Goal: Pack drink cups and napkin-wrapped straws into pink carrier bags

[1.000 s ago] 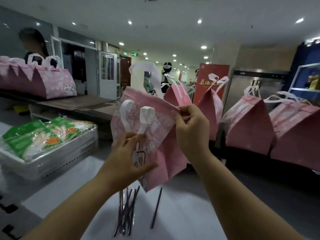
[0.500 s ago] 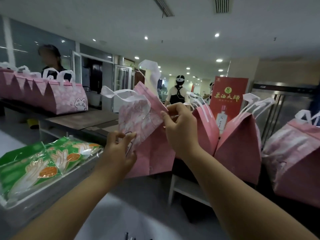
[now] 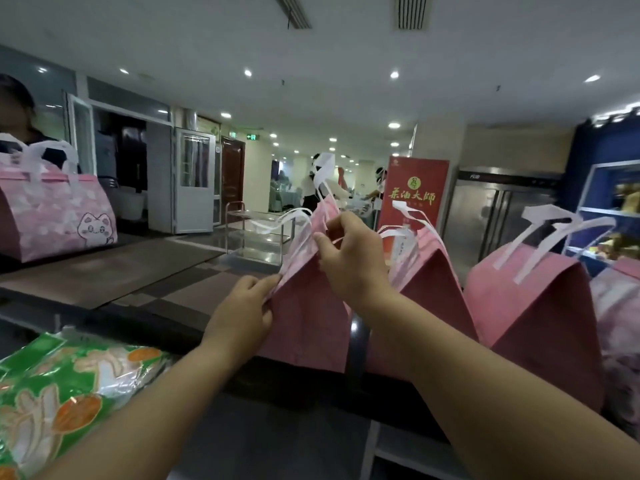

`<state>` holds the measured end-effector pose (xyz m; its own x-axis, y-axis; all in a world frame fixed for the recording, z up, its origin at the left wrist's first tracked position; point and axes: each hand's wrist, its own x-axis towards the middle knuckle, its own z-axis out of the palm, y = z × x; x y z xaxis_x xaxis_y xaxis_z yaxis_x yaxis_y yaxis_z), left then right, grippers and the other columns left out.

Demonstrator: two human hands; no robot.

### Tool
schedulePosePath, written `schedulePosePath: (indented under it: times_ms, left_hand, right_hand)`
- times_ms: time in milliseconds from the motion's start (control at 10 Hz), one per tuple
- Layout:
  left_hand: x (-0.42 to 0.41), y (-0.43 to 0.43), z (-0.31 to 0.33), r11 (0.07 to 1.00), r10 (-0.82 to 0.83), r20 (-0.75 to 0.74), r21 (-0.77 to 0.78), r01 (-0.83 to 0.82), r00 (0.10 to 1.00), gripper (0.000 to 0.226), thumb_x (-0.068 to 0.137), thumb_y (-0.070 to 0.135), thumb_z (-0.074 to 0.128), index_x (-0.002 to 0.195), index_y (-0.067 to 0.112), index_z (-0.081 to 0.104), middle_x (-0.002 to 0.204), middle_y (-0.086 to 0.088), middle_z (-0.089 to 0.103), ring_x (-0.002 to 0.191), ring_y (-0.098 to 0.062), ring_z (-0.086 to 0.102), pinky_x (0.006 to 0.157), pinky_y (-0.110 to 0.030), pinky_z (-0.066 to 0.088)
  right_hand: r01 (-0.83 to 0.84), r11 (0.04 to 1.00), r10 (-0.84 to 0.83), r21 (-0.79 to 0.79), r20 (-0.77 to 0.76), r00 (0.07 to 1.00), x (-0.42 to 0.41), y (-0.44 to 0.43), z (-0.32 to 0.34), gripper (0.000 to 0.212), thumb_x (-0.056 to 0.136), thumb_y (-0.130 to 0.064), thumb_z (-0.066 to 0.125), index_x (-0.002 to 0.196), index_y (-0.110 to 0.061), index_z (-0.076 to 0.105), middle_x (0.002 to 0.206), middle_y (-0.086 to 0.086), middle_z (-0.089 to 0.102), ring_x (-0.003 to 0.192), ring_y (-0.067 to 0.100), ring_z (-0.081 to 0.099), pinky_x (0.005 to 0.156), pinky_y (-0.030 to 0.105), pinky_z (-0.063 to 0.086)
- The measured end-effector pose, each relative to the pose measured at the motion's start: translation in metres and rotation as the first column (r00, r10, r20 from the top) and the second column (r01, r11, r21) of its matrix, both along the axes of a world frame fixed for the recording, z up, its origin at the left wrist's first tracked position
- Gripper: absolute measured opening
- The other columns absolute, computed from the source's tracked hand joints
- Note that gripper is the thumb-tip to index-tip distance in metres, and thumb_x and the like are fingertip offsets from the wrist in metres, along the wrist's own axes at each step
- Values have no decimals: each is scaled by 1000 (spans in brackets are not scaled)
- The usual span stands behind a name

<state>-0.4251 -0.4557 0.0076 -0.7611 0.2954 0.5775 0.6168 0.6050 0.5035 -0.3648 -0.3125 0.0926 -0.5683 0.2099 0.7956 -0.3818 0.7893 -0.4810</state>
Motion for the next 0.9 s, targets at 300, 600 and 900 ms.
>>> schedulePosePath:
  times_ms: [300, 600, 900]
  left_hand:
    - [-52, 41, -18, 974, -152, 36, 174, 143, 988, 37, 83, 14, 55, 116, 29, 61, 104, -2, 65, 95, -23, 61, 74, -30, 44]
    - [-54, 51, -16, 977, -142, 141, 178, 116, 980, 40, 79, 9, 51, 110, 33, 59, 99, 3, 68, 94, -21, 63, 79, -37, 50]
    - [-15, 55, 21, 996, 27, -10, 89, -26, 1000, 36, 83, 29, 65, 116, 18, 56, 115, -8, 53, 103, -29, 55, 84, -40, 46]
  right_hand:
    - [211, 975, -218, 72, 95, 971, -46, 23, -3, 17, 88, -15, 64, 103, -9, 59, 93, 10, 67, 80, 30, 64, 75, 46, 53]
    - [216, 966, -242, 142, 205, 948, -37, 35, 10, 28, 86, -27, 66, 110, -14, 62, 98, 4, 65, 94, 23, 60, 86, 40, 49]
    - [240, 962, -266, 135, 236, 935, 37, 64, 28, 14, 86, -29, 63, 93, -17, 69, 91, -4, 70, 85, 13, 63, 78, 31, 51]
